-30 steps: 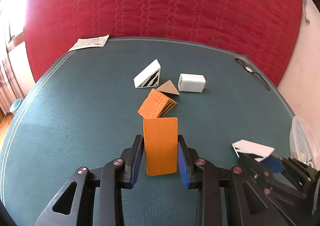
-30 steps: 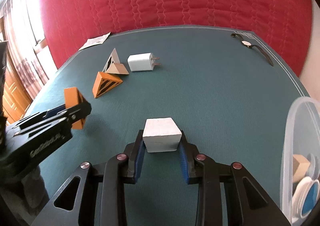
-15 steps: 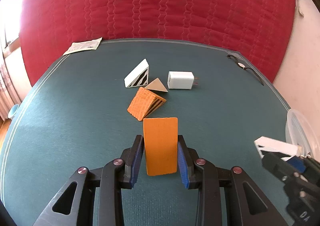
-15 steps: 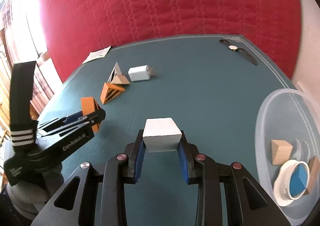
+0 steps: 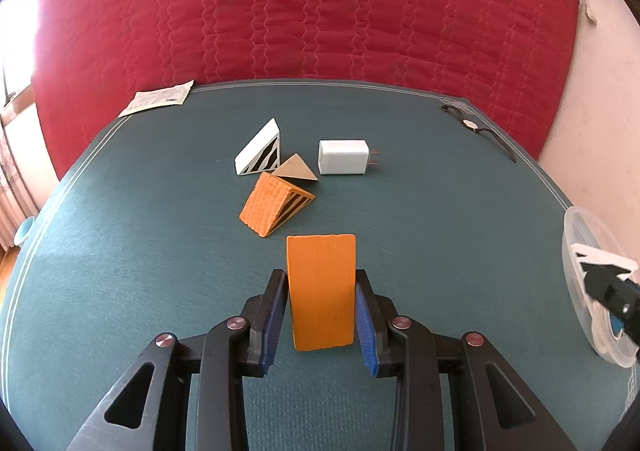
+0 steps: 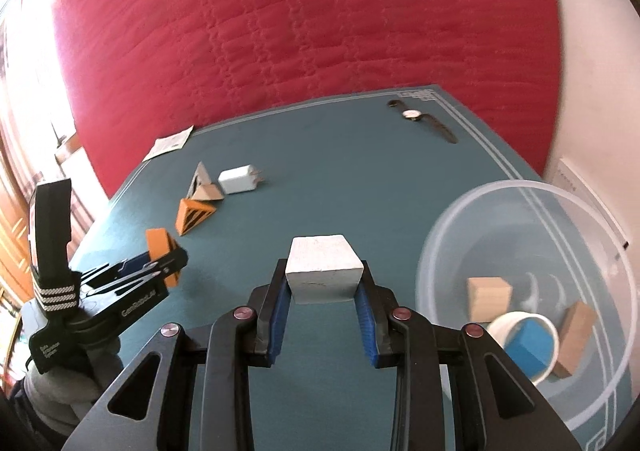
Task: Organize rigid objects
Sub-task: 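Carry the white cube toward the bin with the right gripper while the left gripper holds the orange wedge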
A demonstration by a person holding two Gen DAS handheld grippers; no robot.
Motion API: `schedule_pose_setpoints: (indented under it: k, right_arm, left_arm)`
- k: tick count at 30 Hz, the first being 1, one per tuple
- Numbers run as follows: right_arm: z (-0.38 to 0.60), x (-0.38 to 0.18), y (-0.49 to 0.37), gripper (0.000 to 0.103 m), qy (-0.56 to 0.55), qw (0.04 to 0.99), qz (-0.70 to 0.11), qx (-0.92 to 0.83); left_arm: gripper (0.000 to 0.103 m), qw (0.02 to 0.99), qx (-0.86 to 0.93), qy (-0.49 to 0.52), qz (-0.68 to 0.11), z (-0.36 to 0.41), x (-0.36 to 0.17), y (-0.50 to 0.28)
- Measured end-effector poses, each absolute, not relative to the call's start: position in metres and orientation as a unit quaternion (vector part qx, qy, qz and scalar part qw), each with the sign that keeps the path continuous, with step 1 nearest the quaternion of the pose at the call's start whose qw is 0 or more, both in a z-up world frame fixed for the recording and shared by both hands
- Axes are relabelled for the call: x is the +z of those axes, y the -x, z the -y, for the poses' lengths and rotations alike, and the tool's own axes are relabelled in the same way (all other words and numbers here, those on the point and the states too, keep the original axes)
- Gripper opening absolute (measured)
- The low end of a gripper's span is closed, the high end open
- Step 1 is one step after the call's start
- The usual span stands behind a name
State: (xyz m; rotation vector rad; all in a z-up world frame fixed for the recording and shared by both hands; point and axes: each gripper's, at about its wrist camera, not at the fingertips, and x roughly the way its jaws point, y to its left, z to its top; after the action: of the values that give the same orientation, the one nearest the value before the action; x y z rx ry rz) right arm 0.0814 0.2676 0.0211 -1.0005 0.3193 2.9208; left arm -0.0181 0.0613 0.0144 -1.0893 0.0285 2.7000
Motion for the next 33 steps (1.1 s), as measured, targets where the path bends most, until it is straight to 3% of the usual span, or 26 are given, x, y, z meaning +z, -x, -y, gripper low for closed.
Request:
schedule_pose_setpoints:
  k: [33]
  right_arm:
    - [-0.419, 0.018, -0.152, 0.032, 0.282, 0.222, -0.174, 0.917]
  left_arm:
    - [0.034, 0.119, 0.919, 0.374, -0.037, -0.082, 0.009, 0.005]
